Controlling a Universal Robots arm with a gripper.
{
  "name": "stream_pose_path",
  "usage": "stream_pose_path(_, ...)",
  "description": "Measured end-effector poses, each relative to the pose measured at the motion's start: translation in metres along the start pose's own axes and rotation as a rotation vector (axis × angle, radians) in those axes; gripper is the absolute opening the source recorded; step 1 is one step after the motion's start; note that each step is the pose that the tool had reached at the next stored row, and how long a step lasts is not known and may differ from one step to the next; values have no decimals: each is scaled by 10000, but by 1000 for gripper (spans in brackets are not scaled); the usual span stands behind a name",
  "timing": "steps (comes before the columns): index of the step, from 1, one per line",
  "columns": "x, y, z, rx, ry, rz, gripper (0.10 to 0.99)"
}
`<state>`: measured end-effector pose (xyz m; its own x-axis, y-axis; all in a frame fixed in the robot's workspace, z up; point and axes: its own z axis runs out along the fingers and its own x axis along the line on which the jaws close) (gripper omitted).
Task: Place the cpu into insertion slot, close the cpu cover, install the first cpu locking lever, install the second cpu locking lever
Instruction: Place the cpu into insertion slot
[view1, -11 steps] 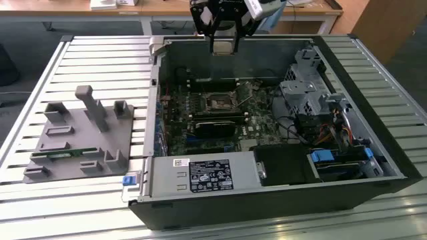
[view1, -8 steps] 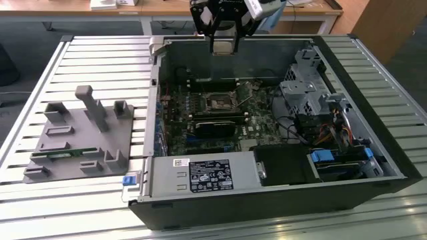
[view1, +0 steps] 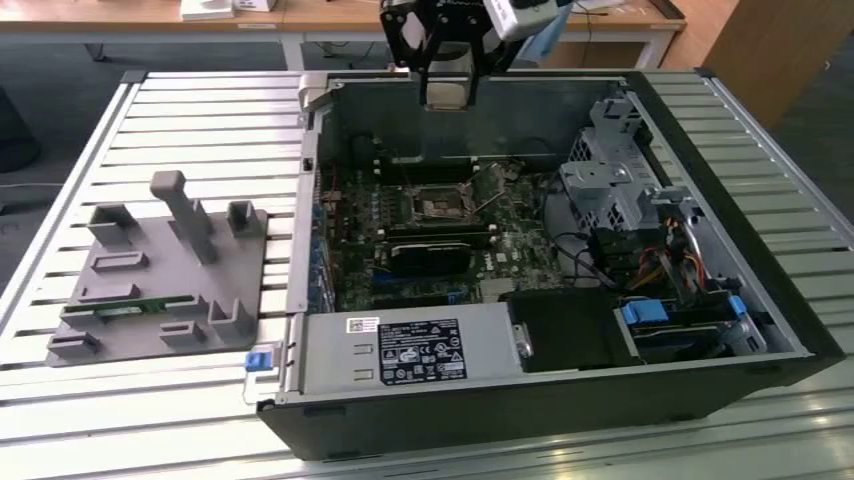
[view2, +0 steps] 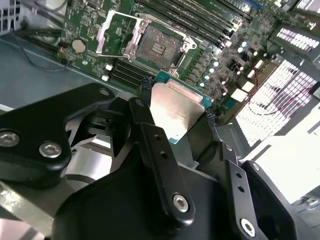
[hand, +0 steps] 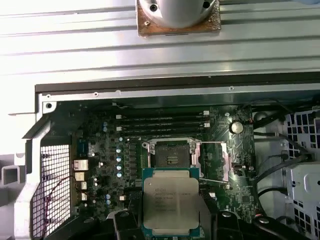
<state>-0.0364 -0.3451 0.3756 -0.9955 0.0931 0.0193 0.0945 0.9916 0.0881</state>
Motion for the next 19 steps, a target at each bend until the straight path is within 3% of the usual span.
stream_pose_path(19, -1, -2, 22, -64, -290, 3262, 537)
